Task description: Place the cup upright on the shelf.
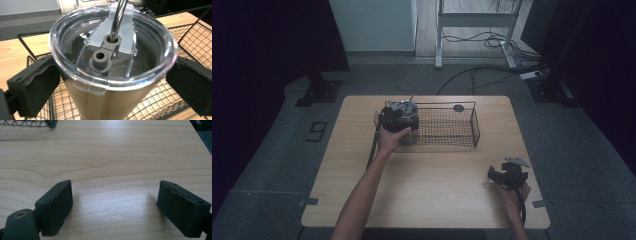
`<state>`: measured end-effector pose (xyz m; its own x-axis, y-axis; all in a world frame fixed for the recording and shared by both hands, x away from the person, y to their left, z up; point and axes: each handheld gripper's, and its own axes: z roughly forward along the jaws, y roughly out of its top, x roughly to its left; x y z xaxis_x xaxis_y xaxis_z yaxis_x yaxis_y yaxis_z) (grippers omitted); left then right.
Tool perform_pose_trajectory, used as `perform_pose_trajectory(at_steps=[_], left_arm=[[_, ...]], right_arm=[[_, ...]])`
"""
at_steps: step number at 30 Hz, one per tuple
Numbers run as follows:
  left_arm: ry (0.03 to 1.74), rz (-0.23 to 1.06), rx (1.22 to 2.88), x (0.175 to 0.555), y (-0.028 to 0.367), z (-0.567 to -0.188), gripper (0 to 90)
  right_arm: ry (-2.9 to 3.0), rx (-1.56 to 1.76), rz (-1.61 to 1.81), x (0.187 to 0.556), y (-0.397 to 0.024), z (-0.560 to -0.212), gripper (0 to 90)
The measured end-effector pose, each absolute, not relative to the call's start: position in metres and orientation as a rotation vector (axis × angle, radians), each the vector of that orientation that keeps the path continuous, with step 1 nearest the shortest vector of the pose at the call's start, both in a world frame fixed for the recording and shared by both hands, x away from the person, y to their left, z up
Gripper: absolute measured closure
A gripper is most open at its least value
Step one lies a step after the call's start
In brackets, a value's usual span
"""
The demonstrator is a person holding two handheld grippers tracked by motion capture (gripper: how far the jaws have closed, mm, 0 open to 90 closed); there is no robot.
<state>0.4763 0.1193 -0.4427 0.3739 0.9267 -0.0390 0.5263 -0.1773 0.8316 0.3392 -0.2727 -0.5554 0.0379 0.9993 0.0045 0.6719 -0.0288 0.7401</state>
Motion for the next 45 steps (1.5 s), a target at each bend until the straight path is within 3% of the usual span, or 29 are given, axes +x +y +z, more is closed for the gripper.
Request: perform_pose_trajectory(at_steps=[9, 24, 45], left_arm=[[1.206, 0.660, 1.817, 0.451, 0.129, -0.432, 0.0], [1.125, 0.574, 1.880, 0.402, 0.146, -0.431, 0.6], [1.120, 0.518, 1.889, 0.335, 0.184, -0.476, 2.1]], right_arm=[[1.691, 1.758, 0.753, 0.339, -0.273, -0.555, 12.9], [1.689, 1.761, 0.751, 0.339, -0.272, -0.555, 13.0], [1.686, 1.761, 0.750, 0.339, -0.272, -0.555, 13.1]])
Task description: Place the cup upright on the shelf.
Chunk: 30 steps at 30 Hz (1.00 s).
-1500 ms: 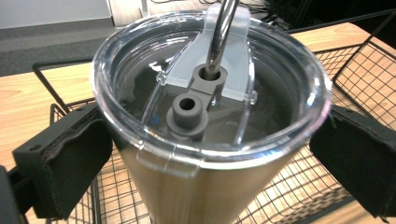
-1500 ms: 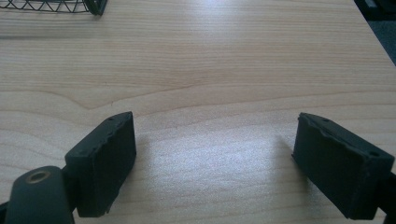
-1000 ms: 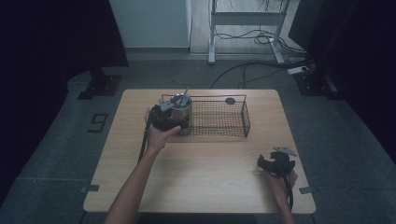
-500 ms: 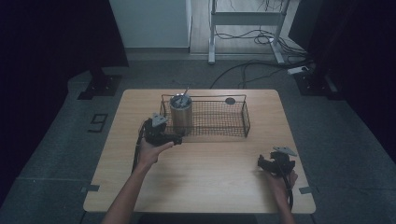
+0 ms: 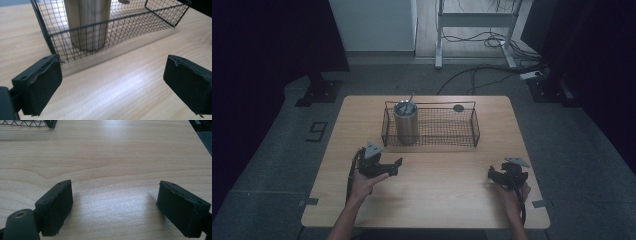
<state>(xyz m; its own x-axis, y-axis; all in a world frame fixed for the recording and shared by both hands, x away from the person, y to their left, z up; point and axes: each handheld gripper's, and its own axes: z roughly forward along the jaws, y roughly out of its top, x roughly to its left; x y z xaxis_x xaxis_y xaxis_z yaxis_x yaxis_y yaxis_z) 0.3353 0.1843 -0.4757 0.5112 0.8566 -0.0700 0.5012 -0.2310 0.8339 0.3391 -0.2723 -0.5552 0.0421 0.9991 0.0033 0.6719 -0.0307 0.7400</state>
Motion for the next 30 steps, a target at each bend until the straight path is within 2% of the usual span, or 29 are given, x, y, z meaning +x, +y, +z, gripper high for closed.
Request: perform_pose_trajectory(at_steps=[19, 30], left_arm=[[1.252, 0.439, 1.930, 0.309, 0.210, -0.534, 4.6], [1.258, 0.452, 1.950, 0.308, 0.209, -0.538, 4.6]], right_arm=[[1.685, 1.762, 0.750, 0.339, -0.272, -0.555, 13.1], [1.685, 1.762, 0.749, 0.339, -0.272, -0.555, 13.0]])
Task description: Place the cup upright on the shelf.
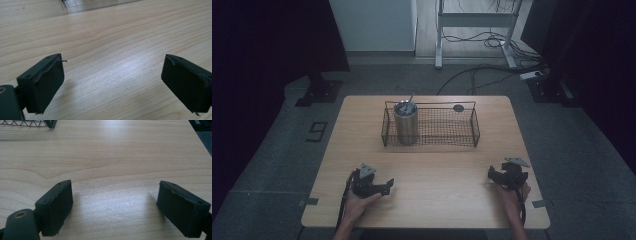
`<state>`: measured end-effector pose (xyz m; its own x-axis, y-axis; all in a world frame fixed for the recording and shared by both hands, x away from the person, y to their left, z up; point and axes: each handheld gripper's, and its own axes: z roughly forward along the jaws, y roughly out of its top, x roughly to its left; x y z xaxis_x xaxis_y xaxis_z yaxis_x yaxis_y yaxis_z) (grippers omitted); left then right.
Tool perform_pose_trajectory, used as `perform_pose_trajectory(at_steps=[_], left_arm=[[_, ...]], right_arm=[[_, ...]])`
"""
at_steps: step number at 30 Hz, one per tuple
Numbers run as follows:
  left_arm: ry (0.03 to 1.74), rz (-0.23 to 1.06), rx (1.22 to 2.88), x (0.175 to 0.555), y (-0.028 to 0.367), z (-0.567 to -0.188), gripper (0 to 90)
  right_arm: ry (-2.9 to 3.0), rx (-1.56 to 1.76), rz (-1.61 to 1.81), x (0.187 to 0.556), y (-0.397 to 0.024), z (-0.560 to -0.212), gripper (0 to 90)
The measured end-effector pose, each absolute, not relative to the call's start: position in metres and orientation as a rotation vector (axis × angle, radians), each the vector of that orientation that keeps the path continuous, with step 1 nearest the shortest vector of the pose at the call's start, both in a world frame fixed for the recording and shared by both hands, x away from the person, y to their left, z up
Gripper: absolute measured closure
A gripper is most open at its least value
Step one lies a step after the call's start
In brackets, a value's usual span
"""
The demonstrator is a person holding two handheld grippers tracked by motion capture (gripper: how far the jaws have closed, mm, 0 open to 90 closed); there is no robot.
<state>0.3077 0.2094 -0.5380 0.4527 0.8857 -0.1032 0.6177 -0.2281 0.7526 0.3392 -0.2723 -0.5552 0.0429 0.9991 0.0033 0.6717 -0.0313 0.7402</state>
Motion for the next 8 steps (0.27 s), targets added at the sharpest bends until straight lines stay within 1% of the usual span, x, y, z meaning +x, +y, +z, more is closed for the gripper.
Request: perform_pose_trajectory(at_steps=[8], left_arm=[[1.276, 0.448, 1.931, 0.3083, 0.2127, -0.5387, 5.2]], right_arm=[[1.684, 1.763, 0.747, 0.3395, -0.2723, -0.5553, 13.1]])
